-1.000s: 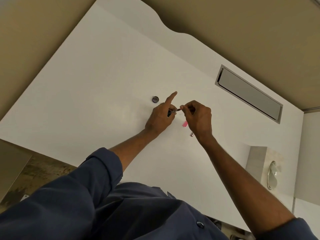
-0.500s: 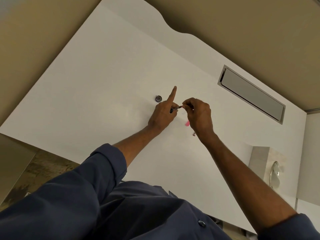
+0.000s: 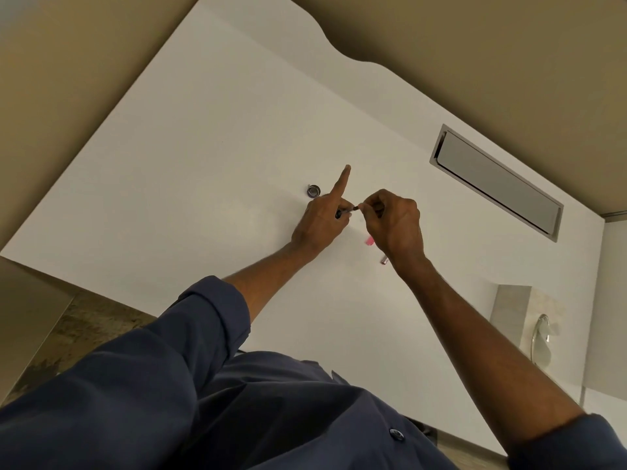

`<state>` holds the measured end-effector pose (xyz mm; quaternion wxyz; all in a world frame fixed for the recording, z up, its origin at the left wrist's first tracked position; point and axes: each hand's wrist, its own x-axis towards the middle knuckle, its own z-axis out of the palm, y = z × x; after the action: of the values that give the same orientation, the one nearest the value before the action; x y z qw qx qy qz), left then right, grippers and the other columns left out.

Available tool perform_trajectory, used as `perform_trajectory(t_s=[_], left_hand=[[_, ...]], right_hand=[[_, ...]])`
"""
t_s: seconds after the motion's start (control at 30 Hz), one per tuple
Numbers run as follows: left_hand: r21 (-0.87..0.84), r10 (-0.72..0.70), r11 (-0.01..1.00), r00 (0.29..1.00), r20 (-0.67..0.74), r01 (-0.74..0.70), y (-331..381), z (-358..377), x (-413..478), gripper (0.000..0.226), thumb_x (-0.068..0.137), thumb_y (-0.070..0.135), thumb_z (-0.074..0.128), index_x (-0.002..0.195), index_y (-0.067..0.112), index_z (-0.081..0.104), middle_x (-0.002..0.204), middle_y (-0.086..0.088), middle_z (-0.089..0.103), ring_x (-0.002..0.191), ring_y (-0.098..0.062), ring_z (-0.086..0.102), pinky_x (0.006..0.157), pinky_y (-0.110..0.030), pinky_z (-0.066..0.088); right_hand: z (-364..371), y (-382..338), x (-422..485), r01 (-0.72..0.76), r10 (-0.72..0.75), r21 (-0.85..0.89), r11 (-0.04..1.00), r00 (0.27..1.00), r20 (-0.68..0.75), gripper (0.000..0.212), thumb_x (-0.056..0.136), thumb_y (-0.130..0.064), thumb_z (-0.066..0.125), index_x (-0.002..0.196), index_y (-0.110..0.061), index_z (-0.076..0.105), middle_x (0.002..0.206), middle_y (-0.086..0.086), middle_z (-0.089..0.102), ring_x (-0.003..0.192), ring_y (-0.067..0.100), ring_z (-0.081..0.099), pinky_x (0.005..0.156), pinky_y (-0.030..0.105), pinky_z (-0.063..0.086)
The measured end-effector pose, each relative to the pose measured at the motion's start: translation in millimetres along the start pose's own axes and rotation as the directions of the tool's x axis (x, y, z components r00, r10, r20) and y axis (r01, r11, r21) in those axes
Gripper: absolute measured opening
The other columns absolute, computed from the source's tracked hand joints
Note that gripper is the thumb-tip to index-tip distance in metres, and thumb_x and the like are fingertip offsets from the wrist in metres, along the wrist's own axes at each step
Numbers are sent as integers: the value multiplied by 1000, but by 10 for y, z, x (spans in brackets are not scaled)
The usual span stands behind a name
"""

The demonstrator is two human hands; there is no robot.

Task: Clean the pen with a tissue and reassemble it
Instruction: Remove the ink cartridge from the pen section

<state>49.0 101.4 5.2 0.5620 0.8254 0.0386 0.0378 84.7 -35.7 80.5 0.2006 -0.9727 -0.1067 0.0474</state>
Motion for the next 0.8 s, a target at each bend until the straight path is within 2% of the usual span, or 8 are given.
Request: perform_trajectory(t_s=[0.07,0.2,0.37,0.57,0.67,0.73,0.8], left_hand=[[-1,8,1000,1000,3,-8,-8,0,6,87,91,4,70,161,12,18,96,-3,77,84,-17,72,88,-26,55],[-9,7,1000,1000,11,-7,12,4,14,88,91,4,70,161,13,18,98,-2,78,87,-15,72,85,-14,47],[-3,12,1000,1000,1,-12,10,18,17,88,90,4,70,161,13,19,96,-2,77,86,-16,72,88,-28,56],[-15,-24,1000,1000,-12,24,-4,-21,-8,88,90,3,71,161,13,20,101,-4,78,90,-16,73,91,-27,53],[-2,-42,999,999,-25,42,-8,-21,6,89,89,5,72,161,14,20,97,-4,77,85,-16,71,88,-29,55],[-7,-40,999,999,-27,39,-7,-26,15,89,89,5,73,161,14,20,98,-4,77,87,-17,72,89,-29,55],[-15,-46,999,999,-17,46,-4,-30,17,89,88,4,72,160,14,20,98,-4,78,89,-17,72,89,-27,54]], right_hand=[[-2,-8,21,-42,42,-31,999,999,6,19,96,-30,70,93,-11,73,75,3,74,66,22,69,65,38,60],[1,-34,56,-51,52,-145,988,999,-1,31,99,-38,61,85,-11,69,68,4,68,60,25,63,58,34,54],[41,-75,90,-28,34,-216,976,999,26,44,103,-40,51,74,-8,64,61,8,62,56,30,60,54,33,48],[46,-78,120,23,1,-261,965,996,90,54,105,-53,45,77,-12,64,61,4,59,58,28,62,55,35,51],[16,-92,128,42,-28,-180,983,996,80,47,100,-57,54,89,-14,66,72,-2,62,64,20,60,58,33,50],[-13,-87,132,98,-83,-133,986,991,107,30,100,-43,61,96,-14,66,81,-3,65,70,19,62,62,33,52],[-31,-70,134,154,-133,-151,976,981,142,15,100,-26,61,95,-12,65,87,1,68,75,23,64,67,41,56]])
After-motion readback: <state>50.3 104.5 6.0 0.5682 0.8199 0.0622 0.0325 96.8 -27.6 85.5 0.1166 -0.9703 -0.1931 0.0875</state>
